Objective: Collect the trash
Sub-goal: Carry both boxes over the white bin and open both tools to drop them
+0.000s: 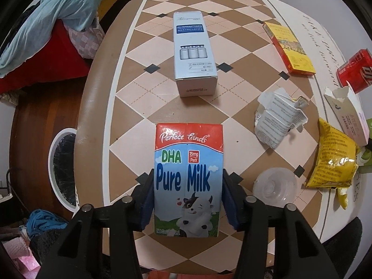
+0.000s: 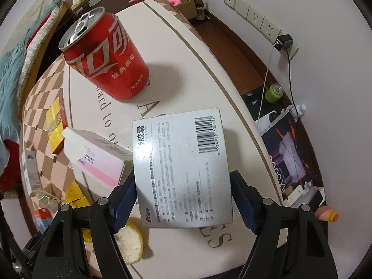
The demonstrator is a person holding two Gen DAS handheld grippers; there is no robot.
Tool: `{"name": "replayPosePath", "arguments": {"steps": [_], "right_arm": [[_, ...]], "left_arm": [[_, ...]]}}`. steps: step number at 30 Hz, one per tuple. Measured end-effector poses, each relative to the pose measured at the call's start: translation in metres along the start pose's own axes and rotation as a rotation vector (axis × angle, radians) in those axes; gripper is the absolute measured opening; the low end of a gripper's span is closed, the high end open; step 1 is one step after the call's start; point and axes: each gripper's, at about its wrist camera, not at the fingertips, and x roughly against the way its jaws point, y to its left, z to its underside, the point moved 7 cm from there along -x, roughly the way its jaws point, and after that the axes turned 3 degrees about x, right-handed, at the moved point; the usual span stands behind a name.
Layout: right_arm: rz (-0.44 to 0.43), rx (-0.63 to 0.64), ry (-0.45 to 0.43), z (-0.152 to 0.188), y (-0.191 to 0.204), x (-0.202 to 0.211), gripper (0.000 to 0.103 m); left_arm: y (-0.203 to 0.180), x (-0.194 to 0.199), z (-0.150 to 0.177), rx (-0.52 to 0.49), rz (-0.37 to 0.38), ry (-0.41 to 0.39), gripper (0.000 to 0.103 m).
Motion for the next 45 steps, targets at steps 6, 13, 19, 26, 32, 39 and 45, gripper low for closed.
{"name": "replayPosePath", "arguments": {"steps": [6, 13, 19, 26, 32, 39, 45], "right_arm": [[0.032, 0.035, 0.008, -0.002, 0.002, -0.005, 0.074], [0.017, 0.048, -0.101, 0.003, 0.012, 0.042, 0.073], [-0.036, 0.128, -0.223, 0.01, 0.055, 0.1, 0.073], [-0.186, 0.274, -0.344, 0.025, 0.156, 0.174, 0.073], [-0.307, 0.406, -0.384, 0.053, 0.263, 0.208, 0.073], [-0.39, 0.543, -0.307, 0.108, 0.385, 0.18, 0.073], [-0.428, 0.655, -0.17, 0.176, 0.469, 0.11, 0.073]], "left_arm": [[0.004, 0.013, 0.0, -0.004, -0.006, -0.048, 0.045], [0.009, 0.076, -0.01, -0.001, 0.02, -0.186, 0.045], [0.029, 0.146, -0.027, 0.024, 0.06, -0.326, 0.045], [0.084, 0.21, -0.036, 0.07, 0.073, -0.45, 0.045], [0.157, 0.227, -0.027, 0.136, 0.028, -0.491, 0.045], [0.257, 0.184, -0.012, 0.265, -0.017, -0.425, 0.045], [0.33, 0.101, 0.005, 0.388, 0.03, -0.284, 0.045]]}}
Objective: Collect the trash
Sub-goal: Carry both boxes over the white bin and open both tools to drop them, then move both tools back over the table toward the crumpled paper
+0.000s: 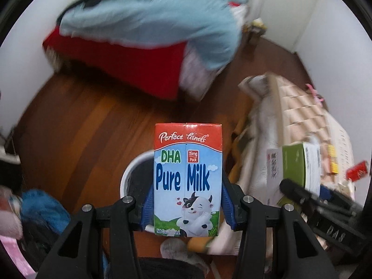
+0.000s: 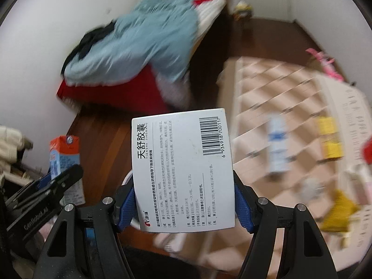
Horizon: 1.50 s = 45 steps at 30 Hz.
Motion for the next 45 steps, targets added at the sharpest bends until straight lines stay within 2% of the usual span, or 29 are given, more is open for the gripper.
{"name": "replayPosePath", "arguments": {"steps": [3, 6, 11, 12, 13, 15, 19, 21, 22, 25, 29, 36, 45], "right_arm": [[-0.042, 0.023, 0.092, 0.022, 0.034, -0.057, 0.073], [-0.054, 0.048, 0.171, 0.042, 0.054, -0.104, 0.073], [-0.047, 0.084, 0.264, 0.065, 0.074, -0.168, 0.073], [-0.047, 0.086, 0.273, 0.067, 0.076, -0.174, 0.073], [-0.044, 0.089, 0.286, 0.069, 0.078, -0.182, 0.073], [-0.053, 0.098, 0.309, 0.075, 0.086, -0.197, 0.073], [-0.079, 0.109, 0.345, 0.08, 0.097, -0.222, 0.079], [-0.079, 0.114, 0.365, 0.08, 0.1, -0.232, 0.09], [-0.077, 0.118, 0.374, 0.082, 0.101, -0.234, 0.103], [-0.051, 0.139, 0.362, 0.078, 0.101, -0.235, 0.103], [0.016, 0.178, 0.345, 0.082, 0.103, -0.222, 0.103], [0.09, 0.217, 0.333, 0.088, 0.096, -0.186, 0.103], [0.088, 0.235, 0.278, 0.086, 0.086, -0.128, 0.103]], "left_arm": [[0.034, -0.043, 0.011, 0.069, 0.029, 0.109, 0.045], [0.051, -0.074, 0.018, 0.122, 0.064, 0.19, 0.046], [0.075, -0.095, 0.025, 0.181, 0.069, 0.246, 0.047], [0.078, -0.097, 0.027, 0.188, 0.061, 0.252, 0.055], [0.083, -0.097, 0.028, 0.198, 0.055, 0.254, 0.076], [0.097, -0.096, 0.029, 0.227, 0.034, 0.24, 0.099], [0.122, -0.099, 0.031, 0.238, -0.055, 0.235, 0.099], [0.131, -0.091, 0.035, 0.236, -0.101, 0.214, 0.099], [0.133, -0.087, 0.037, 0.23, -0.122, 0.203, 0.099], [0.137, -0.074, 0.042, 0.212, -0.193, 0.172, 0.099], [0.136, -0.059, 0.048, 0.188, -0.23, 0.15, 0.099], [0.121, -0.029, 0.052, 0.151, -0.245, 0.11, 0.099], [0.094, 0.024, 0.056, 0.113, -0.232, 0.04, 0.099]]}}
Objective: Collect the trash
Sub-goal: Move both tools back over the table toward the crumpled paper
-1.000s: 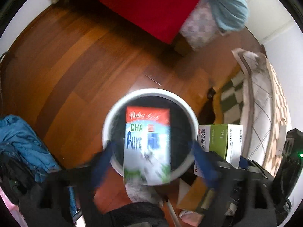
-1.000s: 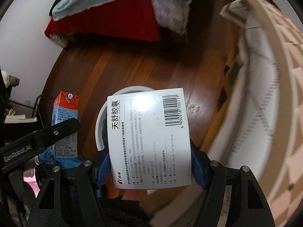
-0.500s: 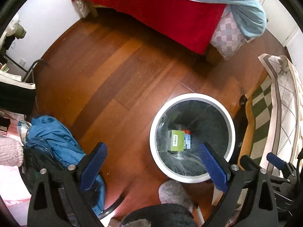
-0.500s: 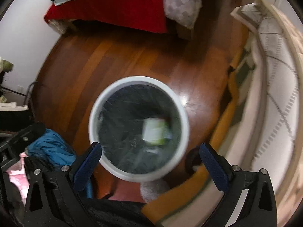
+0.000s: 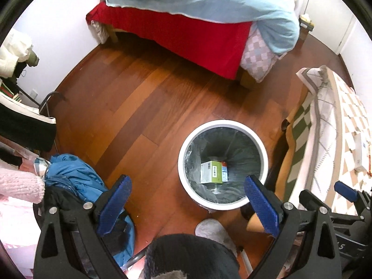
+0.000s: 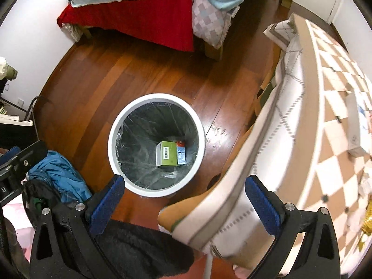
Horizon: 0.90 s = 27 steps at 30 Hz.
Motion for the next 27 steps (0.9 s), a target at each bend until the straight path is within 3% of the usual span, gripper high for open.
{"name": "replayPosePath", "arguments": {"steps": [19, 27], "right_arm": [[-0.112, -0.017, -0.234, 0.027, -0.023, 0.172, 0.103], [-0.154, -0.137, -0.301, 0.048, -0.066, 0.213, 0.103]], "left_arm": [[-0.039, 0.145, 0.013, -0.064, 0.071, -0.204, 0.099], [-0.106, 0.156, 0.02, -0.128, 0.116, -0.226, 0.099]]}}
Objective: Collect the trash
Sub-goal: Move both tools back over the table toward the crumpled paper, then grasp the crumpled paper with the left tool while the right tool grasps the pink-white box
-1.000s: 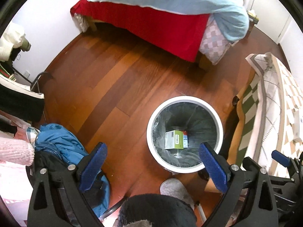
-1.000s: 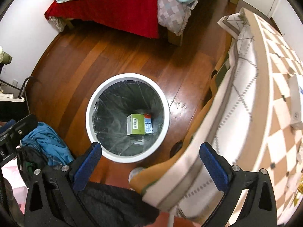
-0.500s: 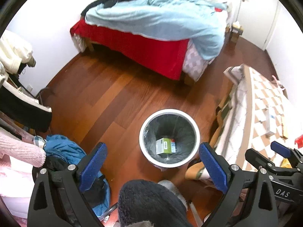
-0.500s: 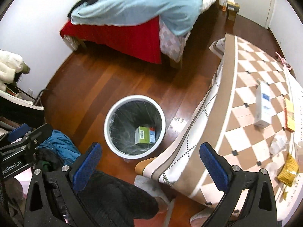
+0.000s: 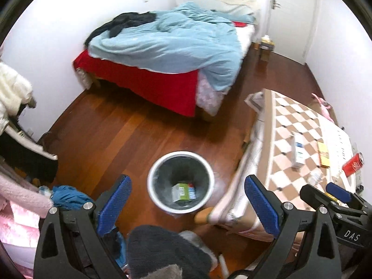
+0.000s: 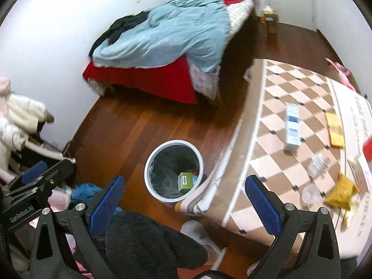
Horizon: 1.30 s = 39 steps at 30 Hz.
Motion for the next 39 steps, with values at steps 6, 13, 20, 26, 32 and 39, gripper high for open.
{"name": "replayPosePath", "arguments": {"steps": [6, 13, 20, 26, 32, 39], "right_arm": [[0.069, -0.132, -0.013, 0.015, -0.076, 0.02, 0.103], [0.237, -0.304, -0.007, 0.033, -0.212, 0.044, 0.103], [0.458, -0.349, 0.085, 0.045, -0.35, 0.044, 0.103], [0.514, -0.314, 0.18, 0.053, -0.415, 0.019, 0.103], [0.49, -0.272, 0.235, 0.059, -0.441, -0.008, 0.1], [0.467, -0.233, 0.225, 0.058, -0.447, -0.035, 0.068]], "left_arm": [[-0.097, -0.036, 0.01, -0.094, 0.094, 0.06, 0.099], [-0.221, -0.096, 0.031, -0.202, 0.175, 0.171, 0.099], [-0.313, -0.143, 0.065, -0.299, 0.244, 0.307, 0.098], [-0.357, -0.171, 0.088, -0.373, 0.28, 0.363, 0.096], [-0.367, -0.187, 0.093, -0.395, 0.277, 0.375, 0.045], [-0.37, -0.185, 0.09, -0.409, 0.279, 0.34, 0.043]]}}
